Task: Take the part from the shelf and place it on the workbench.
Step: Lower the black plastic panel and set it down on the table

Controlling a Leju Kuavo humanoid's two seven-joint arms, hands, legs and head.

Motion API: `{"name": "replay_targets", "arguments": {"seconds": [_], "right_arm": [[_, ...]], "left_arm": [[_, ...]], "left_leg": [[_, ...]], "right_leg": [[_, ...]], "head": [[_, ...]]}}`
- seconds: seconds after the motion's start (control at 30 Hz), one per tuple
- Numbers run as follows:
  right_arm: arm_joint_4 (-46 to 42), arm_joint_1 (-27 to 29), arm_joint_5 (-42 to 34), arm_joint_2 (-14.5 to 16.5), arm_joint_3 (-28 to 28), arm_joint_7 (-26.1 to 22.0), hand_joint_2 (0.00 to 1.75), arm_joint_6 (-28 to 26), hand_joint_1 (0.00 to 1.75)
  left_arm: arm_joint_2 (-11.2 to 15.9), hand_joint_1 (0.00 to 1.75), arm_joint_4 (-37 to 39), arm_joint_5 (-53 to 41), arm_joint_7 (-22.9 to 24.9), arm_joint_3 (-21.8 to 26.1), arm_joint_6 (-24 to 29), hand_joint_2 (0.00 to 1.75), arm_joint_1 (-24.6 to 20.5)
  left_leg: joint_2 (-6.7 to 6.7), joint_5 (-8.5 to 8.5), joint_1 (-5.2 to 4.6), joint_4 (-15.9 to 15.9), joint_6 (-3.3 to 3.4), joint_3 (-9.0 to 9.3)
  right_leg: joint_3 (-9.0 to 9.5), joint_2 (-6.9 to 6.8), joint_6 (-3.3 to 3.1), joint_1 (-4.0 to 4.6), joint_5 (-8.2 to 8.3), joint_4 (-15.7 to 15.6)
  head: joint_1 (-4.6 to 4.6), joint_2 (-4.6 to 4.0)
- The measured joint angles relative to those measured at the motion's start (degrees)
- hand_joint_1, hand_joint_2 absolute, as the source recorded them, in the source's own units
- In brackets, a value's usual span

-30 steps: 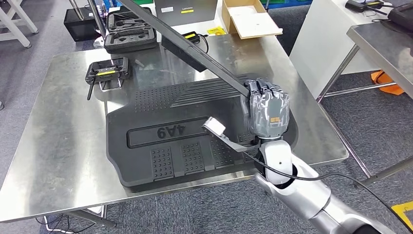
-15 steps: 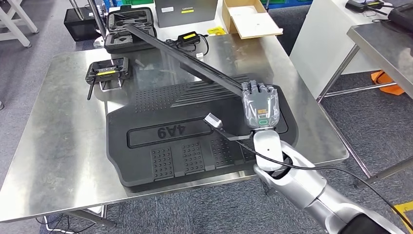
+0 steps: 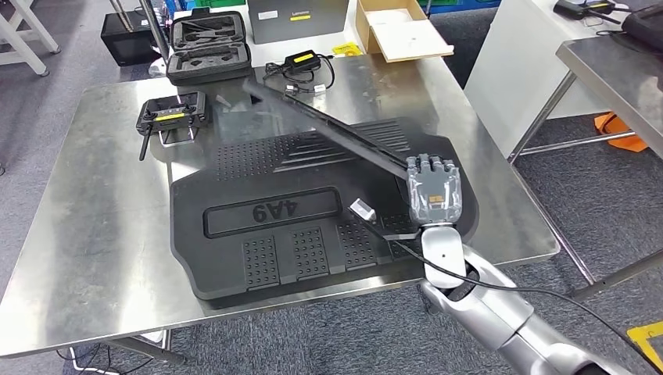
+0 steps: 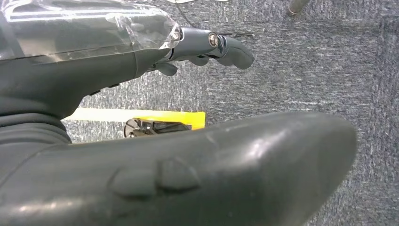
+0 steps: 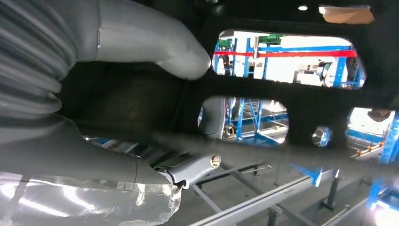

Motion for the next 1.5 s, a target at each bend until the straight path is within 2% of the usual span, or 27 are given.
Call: {"name": "replay_targets", "arguments": {"seconds": [0.1, 0.3, 0.53, 0.67, 0.83, 1.03, 1.17, 1.27, 1.4, 1.5], "right_arm": [[-0.1, 1.2, -0.5, -0.1, -0.7, 0.0, 1.75, -2.7, 0.00], [-1.4, 3.3, -9.2, -0.1, -0.7, 0.0, 1.75, -8.6, 0.00], [-2.4, 3.9, -11.9, -0.4, -0.2, -0.2, 1.75, -9.6, 0.00], [-4.4, 4.2, -16.9, -0.7, 0.8, -1.6, 0.00, -8.9, 0.00], [-6.6, 4.6, -30.6, -0.9, 1.7, -8.7, 0.00, -8.8, 0.00], [-10.8, 7.5, -46.0, -1.7, 1.2, -19.8, 0.00, -15.3, 0.00], [-13.8, 9.6, -54.4, -2.1, 0.1, -27.1, 0.00, -17.3, 0.00], [-15.9, 10.9, -58.1, -2.1, -0.9, -31.0, 0.00, -18.8, 0.00], [-18.0, 12.0, -58.9, -2.1, -2.3, -34.5, 0.00, -22.0, 0.00], [-20.0, 13.6, -57.0, -0.6, -4.2, -40.9, 0.00, -22.8, 0.00]], "left_arm": [[0.0, 0.00, 0.0, 0.6, -0.5, 0.0, 0.3, 0.00, 0.4], [0.0, 0.00, 0.0, 1.7, -1.2, 0.0, 0.4, 0.00, 0.9], [0.0, 0.00, 0.0, 2.2, -1.5, 0.0, 0.3, 0.00, 1.1], [0.0, 0.00, 0.0, 2.7, -1.9, 0.0, 0.0, 0.00, 1.2], [0.1, 0.00, 0.0, 3.3, -3.0, 0.0, -0.7, 0.00, 1.2], [0.3, 0.00, 0.0, 3.6, -3.5, 0.0, -1.1, 0.00, 1.3], [0.3, 0.00, 0.0, 3.4, -3.5, 0.0, -1.5, 0.00, 1.3], [0.3, 0.00, 0.1, 3.3, -3.5, 0.0, -1.8, 0.00, 1.2], [0.3, 0.00, 0.1, 2.9, -3.4, 0.0, -1.9, 0.00, 1.1], [0.3, 0.00, 0.1, 2.4, -3.0, 0.0, -1.9, 0.00, 0.9]], "left_leg": [[0.01, -0.01, 0.00, 0.0, 0.01, 0.03], [0.01, -0.01, 0.00, 0.0, 0.01, 0.06], [0.01, -0.01, 0.00, 0.0, 0.01, 0.08], [0.01, -0.01, 0.00, 0.0, 0.01, 0.11], [0.00, -0.01, 0.00, 0.0, 0.01, 0.15], [0.00, -0.03, -0.01, 0.0, 0.01, 0.17], [0.00, -0.05, -0.01, 0.0, 0.00, 0.19], [0.01, -0.05, -0.01, 0.0, 0.00, 0.23], [0.01, -0.05, -0.01, 0.0, 0.00, 0.29], [0.00, -0.05, 0.00, 0.0, 0.00, 0.31]], "right_leg": [[0.02, 0.00, 0.00, 0.00, 0.00, 0.0], [0.07, 0.00, 0.00, 0.00, 0.00, 0.0], [0.10, 0.00, 0.00, 0.00, 0.00, 0.0], [0.14, -0.01, 0.00, 0.00, 0.00, 0.0], [0.16, 0.00, 0.00, 0.00, 0.00, 0.0], [0.18, 0.00, 0.00, 0.00, -0.01, 0.0], [0.20, 0.00, 0.01, 0.00, -0.01, 0.0], [0.25, 0.00, 0.01, 0.00, -0.01, 0.0], [0.32, 0.00, 0.01, 0.00, -0.01, -0.1], [0.36, -0.01, 0.01, 0.01, -0.01, -0.1]], "head": [[0.00, 0.00], [-0.01, 0.00], [0.00, 0.00], [0.00, 0.00], [0.00, 0.00], [0.00, 0.00], [0.00, 0.00], [0.00, 0.00], [0.00, 0.00], [0.02, 0.00]]}}
